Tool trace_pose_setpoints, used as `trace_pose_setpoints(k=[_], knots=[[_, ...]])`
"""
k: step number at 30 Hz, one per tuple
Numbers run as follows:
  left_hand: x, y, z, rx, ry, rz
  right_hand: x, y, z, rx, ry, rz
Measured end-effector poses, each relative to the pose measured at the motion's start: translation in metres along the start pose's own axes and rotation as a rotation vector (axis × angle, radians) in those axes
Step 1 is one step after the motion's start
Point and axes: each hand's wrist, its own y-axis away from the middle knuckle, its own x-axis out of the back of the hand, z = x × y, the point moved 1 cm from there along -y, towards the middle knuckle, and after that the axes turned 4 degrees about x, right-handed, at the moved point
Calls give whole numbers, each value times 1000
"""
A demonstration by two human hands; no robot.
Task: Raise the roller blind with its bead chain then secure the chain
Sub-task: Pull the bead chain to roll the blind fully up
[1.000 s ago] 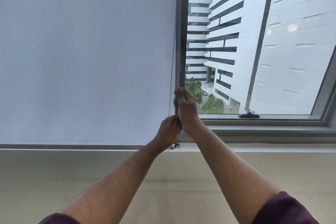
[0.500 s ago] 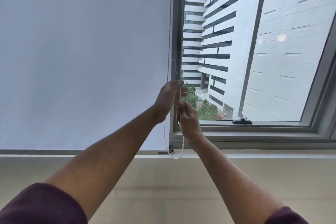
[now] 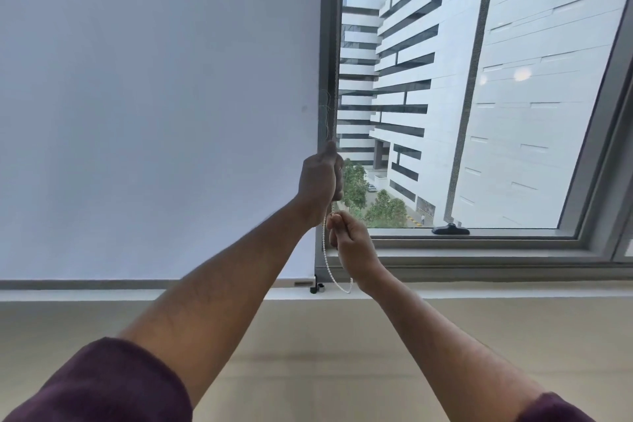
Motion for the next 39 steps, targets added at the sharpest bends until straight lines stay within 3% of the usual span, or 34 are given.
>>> trace_pose_setpoints(k=[3, 7, 20, 27, 32, 36, 39], knots=[[7, 1, -1, -22, 26, -1, 6, -6, 1, -73, -28, -76], [15, 2, -12, -64, -20, 8, 22, -31, -16, -151, -141, 8], [28, 11, -66, 33, -124, 97, -15, -84, -93, -130, -407, -47], [37, 18, -95, 70, -212, 33, -26, -75, -63, -43, -238, 114], [48, 21, -115, 82, -343, 43, -27, -67, -40, -25, -186, 89], [54, 15, -106, 65, -321, -33, -25, -69, -30, 7, -177, 119], [59, 1, -84, 20, -248, 8, -23, -70, -18, 10, -167, 121]])
